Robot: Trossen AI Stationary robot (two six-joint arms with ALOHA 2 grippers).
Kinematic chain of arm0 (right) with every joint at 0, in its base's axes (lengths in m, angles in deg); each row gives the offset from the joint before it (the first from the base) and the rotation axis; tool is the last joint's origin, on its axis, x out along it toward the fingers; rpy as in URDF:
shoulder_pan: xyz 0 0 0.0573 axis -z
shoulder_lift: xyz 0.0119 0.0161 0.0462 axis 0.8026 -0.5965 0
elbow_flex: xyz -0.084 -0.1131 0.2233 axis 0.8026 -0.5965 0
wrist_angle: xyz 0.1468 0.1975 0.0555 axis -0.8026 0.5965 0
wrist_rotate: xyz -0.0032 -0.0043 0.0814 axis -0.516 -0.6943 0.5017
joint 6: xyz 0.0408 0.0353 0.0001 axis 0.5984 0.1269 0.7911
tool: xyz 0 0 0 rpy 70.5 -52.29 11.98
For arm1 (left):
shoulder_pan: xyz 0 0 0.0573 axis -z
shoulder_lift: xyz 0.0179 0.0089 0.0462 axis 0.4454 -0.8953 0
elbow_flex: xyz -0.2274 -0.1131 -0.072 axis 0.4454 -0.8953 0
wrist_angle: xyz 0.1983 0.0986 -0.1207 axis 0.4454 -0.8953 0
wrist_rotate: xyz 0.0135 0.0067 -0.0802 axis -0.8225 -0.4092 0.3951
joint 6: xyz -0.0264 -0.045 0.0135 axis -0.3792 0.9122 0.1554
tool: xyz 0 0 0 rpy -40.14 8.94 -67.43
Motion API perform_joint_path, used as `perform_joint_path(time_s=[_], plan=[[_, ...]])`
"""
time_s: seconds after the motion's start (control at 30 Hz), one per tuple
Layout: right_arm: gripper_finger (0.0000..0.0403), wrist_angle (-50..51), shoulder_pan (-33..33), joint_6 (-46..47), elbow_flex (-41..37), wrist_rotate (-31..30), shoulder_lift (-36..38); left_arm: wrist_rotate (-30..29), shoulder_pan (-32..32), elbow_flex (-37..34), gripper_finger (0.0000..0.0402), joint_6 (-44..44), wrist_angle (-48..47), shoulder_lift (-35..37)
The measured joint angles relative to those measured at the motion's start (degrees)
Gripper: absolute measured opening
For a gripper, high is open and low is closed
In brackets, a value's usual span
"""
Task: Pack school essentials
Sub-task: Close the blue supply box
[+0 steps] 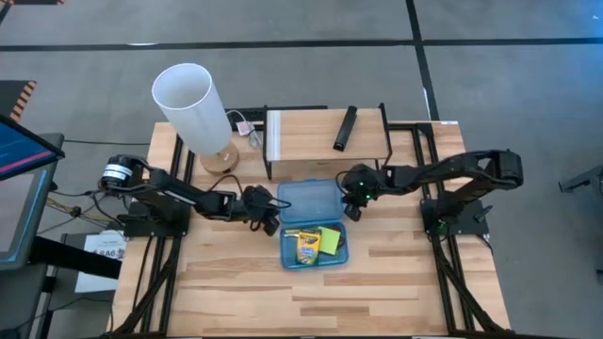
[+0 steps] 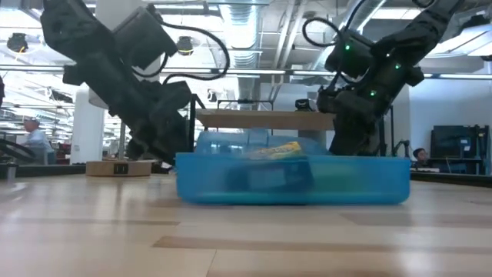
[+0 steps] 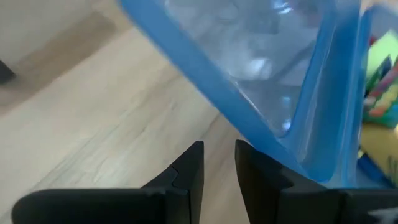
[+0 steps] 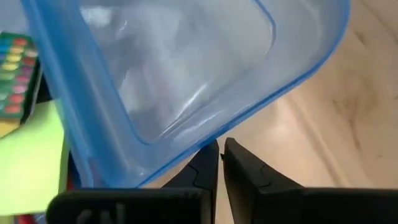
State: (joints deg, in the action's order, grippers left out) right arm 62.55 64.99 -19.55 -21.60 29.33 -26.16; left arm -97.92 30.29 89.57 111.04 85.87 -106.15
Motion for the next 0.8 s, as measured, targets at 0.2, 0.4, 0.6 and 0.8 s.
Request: perform_joint_path(time_s=[0.2,0.4,0.6,0.8], plan=[[0.0052,1.3,-1.7,0.0,0.0,-0.1,3.4,-3.6,0.7,0.1,0.008,0.5,-1.1,3.8],[0.0052,0.1,-2.0,0.5,0.3,-0.1,6.8,-4.2,0.7,0.3,0.008,-2.5,-0.3,7.6],[0.0052,-1.9,-2.1,2.5,0.3,0.9,9.7,-4.9,0.7,0.3,0.008,-5.1,-0.2,11.0],[0.0052,-4.2,-5.3,5.1,0.3,2.2,11.7,-1.3,0.7,0.2,0.008,-6.1,3.5,13.6]])
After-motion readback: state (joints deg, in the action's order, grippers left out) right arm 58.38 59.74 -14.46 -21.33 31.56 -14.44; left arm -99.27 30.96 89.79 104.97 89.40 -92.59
